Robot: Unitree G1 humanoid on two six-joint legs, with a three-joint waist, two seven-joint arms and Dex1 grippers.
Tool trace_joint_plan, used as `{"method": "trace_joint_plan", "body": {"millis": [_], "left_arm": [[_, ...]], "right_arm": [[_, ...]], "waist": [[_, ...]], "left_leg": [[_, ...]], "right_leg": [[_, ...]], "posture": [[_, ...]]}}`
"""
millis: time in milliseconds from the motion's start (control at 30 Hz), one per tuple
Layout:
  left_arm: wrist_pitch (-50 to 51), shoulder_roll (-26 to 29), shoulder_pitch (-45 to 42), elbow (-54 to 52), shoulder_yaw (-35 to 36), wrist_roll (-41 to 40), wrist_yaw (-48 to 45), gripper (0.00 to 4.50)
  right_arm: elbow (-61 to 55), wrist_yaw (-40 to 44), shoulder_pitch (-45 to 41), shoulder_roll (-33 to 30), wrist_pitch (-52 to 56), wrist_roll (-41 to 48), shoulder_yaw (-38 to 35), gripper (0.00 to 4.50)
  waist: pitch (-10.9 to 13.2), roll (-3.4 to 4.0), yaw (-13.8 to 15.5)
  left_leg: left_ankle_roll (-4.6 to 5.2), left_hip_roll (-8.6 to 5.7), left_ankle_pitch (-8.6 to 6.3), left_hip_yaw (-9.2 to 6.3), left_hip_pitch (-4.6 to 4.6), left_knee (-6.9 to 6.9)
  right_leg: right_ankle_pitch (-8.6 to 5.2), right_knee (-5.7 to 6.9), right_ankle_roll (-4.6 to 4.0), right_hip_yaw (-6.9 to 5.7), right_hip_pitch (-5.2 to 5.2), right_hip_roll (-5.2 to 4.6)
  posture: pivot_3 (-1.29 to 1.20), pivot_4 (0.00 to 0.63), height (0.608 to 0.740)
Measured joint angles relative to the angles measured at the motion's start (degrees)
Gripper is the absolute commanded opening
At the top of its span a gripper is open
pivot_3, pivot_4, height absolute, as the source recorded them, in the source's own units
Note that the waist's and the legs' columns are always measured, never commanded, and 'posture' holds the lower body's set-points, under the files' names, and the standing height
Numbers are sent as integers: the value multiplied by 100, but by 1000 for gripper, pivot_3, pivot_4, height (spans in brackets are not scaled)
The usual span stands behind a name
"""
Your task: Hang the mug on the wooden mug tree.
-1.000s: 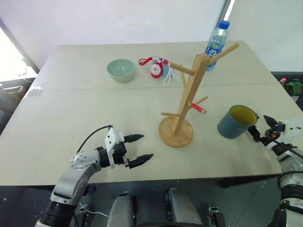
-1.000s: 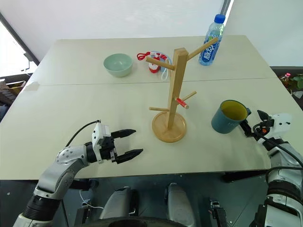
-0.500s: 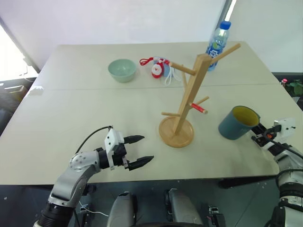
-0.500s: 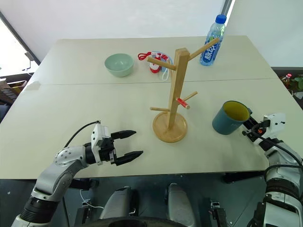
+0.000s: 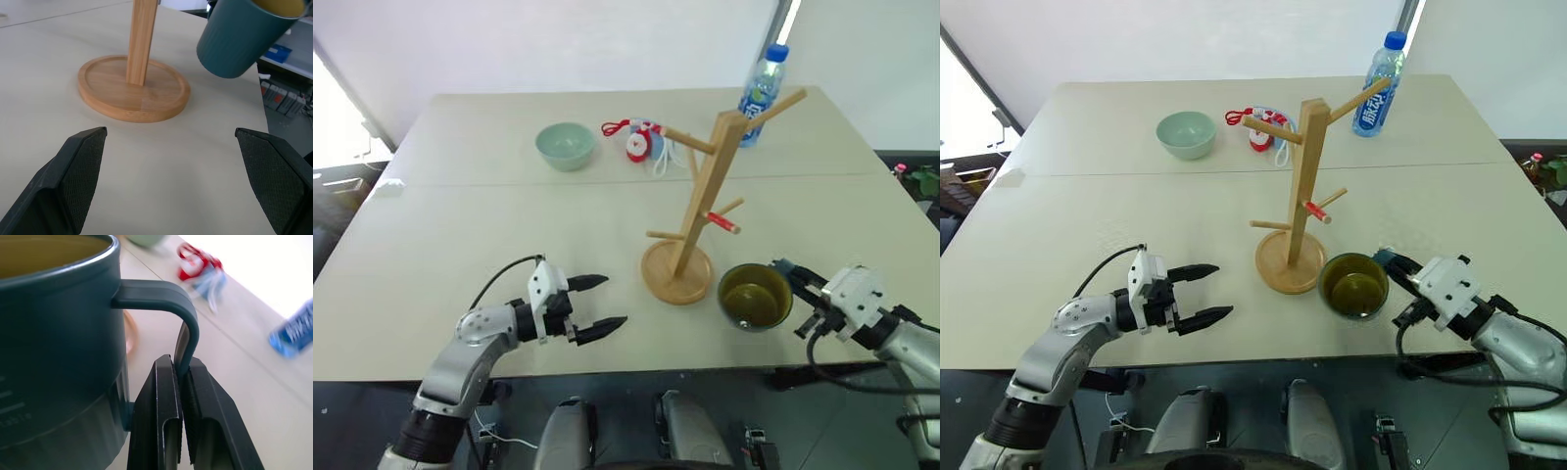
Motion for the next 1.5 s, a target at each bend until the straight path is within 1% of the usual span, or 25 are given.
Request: {"method": "trace_joint_plan", "body": {"millis": [133,300,400,533,733,1033,1333,1500], "left_arm": [[-52,-5,-263,217,-45,0,-181,4500],[-150,13,-478,394,-104,2,-391,4500],[-151,54,-636,402,-116,-11,-541,4500],[11,165,-937,345,-108,-202,-718,4500],[281,321,-1202,175,-78,-463,-812,4500],[1101,534,-1590,-551,243,-1305,-772,4500],[1493,608,-1682,-921,361,-1691,-557,4500],[1526,613,-1689,-1028,393,-1776,-466,4500]], "right_arm": [[-811,-30,174,-243,365,-179,-5,52],[-1499,-95,113,-443,992,-87,-316,52],[-1899,-110,-124,-610,1398,78,-467,52],[-2162,-144,-534,-763,1850,269,-486,52],[-2239,-157,-1035,-938,2240,374,-437,52],[-2182,-248,-1788,-983,2616,425,128,52],[-1934,-260,-2100,-1055,2821,255,636,52],[-1836,-277,-2230,-1021,3042,319,725,52]], "waist": [[2,-8,-2],[4,-11,-2],[5,-12,-6],[7,-16,-4],[8,-18,-5],[12,-24,-9],[15,-29,-9],[16,-31,-9]], "left_leg": [[0,-1,0,2,-5,1],[0,-2,-1,1,-11,-1],[0,-2,-1,0,-9,-1],[0,-3,-1,-2,-9,-1],[1,-4,-1,-1,-14,-2],[1,-5,-1,-2,-13,-2],[1,-7,-1,-2,-13,-1],[1,-7,-1,-2,-13,-1]], "right_leg": [[0,-8,-1,0,-1,-5],[0,-10,-1,-1,-5,-3],[0,-9,-2,-2,-4,0],[0,-9,-2,-5,-3,1],[0,-14,-1,-5,-4,0],[0,-14,-1,-5,-4,4],[0,-14,-1,-5,-3,5],[0,-13,-1,-5,-3,5]], "posture": [[0,150,740],[0,150,740],[0,150,740],[0,150,740],[0,150,740],[0,150,740],[0,150,740],[0,150,740]]}}
